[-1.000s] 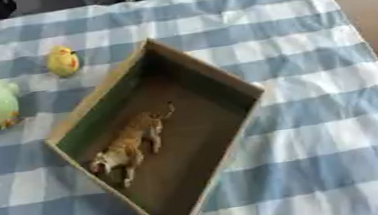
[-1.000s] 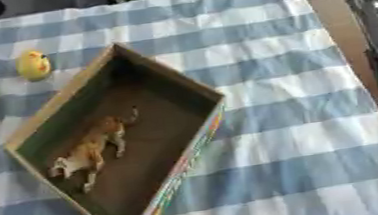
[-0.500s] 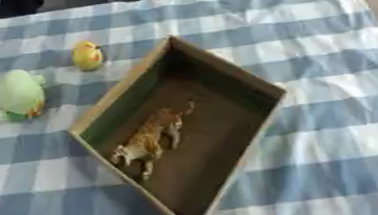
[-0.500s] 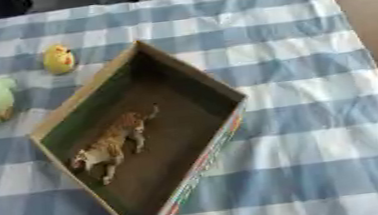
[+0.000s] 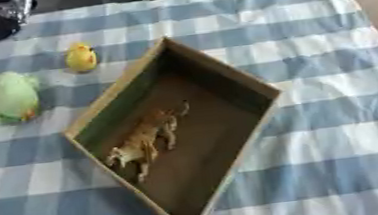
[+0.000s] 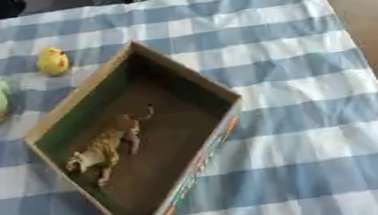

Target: Pick up objects on the table and place them in the box.

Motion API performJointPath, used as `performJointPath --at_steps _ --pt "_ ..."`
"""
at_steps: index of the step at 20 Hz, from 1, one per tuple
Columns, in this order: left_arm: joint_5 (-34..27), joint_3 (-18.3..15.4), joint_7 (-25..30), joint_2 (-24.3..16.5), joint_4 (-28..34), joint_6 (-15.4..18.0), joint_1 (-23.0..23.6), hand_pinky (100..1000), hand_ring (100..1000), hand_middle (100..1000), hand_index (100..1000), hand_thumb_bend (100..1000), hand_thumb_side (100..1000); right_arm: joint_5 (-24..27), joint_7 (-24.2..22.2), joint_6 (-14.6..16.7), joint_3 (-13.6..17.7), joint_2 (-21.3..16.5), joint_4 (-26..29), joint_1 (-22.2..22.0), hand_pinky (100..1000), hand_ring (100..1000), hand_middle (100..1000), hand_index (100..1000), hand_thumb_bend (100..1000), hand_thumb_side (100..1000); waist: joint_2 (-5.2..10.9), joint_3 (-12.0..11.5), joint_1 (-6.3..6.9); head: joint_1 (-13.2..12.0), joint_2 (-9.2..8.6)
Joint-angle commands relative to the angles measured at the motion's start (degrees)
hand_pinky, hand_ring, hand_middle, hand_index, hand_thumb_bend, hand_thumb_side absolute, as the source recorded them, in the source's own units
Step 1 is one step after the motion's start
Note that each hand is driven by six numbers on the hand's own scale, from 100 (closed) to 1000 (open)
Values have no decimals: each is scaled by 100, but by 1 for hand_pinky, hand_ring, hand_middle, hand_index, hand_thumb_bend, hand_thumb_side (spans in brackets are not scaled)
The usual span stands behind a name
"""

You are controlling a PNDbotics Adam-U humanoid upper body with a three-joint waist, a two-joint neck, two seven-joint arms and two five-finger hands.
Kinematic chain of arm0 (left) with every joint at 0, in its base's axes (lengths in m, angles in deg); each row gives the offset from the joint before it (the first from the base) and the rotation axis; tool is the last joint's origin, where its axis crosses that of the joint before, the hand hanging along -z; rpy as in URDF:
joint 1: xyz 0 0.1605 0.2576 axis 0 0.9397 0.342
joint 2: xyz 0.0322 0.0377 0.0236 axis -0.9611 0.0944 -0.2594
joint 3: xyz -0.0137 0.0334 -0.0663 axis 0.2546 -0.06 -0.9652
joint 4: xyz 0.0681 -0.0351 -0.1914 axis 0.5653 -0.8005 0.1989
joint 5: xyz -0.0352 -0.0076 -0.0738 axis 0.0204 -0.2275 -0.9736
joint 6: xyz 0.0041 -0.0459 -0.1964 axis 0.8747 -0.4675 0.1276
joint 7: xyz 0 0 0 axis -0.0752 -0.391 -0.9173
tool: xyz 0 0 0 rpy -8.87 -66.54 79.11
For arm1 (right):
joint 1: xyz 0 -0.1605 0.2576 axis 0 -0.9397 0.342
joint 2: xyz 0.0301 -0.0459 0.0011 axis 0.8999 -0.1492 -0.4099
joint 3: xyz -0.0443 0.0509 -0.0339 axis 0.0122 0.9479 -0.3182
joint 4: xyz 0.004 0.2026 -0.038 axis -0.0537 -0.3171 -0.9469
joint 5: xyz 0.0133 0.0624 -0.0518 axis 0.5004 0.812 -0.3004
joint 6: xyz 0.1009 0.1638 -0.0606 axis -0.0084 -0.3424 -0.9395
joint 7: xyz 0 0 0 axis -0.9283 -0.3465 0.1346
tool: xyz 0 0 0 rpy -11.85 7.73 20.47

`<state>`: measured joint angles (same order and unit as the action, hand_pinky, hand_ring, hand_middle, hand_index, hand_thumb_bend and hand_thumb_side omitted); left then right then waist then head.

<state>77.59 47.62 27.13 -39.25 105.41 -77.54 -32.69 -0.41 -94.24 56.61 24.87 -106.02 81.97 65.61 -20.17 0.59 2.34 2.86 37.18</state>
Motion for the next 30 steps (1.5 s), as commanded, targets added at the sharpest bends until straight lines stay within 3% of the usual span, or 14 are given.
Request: performJointPath --at_steps 1,4,10,18,23,30 --pt "306 -1 582 -279 -372 133 -243 665 814 800 942 141 893 32 11 -24 59 -64 96 44 814 797 646 831 100 606 123 10 -4 53 -66" --pt "531 8 1005 -339 -674 140 -350 683 833 813 954 312 974 31 13 -38 66 -54 96 31 814 796 644 830 100 605 123 16 7 65 -84" --pt "784 -57 2053 -413 -1226 22 -442 717 867 847 995 495 1000 32 8 -71 78 -33 98 4 814 794 642 828 100 605 139 6 20 96 -104" --pt "1011 -165 2820 -433 -1574 -30 -398 782 923 903 1000 555 954 28 30 -132 122 23 108 -34 814 793 639 828 100 602 122 13 3 92 -125" --pt "1190 -272 3063 -460 -1773 -46 -405 812 948 936 1000 546 793 19 42 -164 143 38 118 -57 814 789 635 827 100 599 107 5 -3 82 -133" --pt "995 -369 3304 -519 -1848 45 -345 813 948 937 1000 577 814 -12 55 -238 176 78 119 -100 815 788 631 825 100 592 103 -1 8 88 -143"
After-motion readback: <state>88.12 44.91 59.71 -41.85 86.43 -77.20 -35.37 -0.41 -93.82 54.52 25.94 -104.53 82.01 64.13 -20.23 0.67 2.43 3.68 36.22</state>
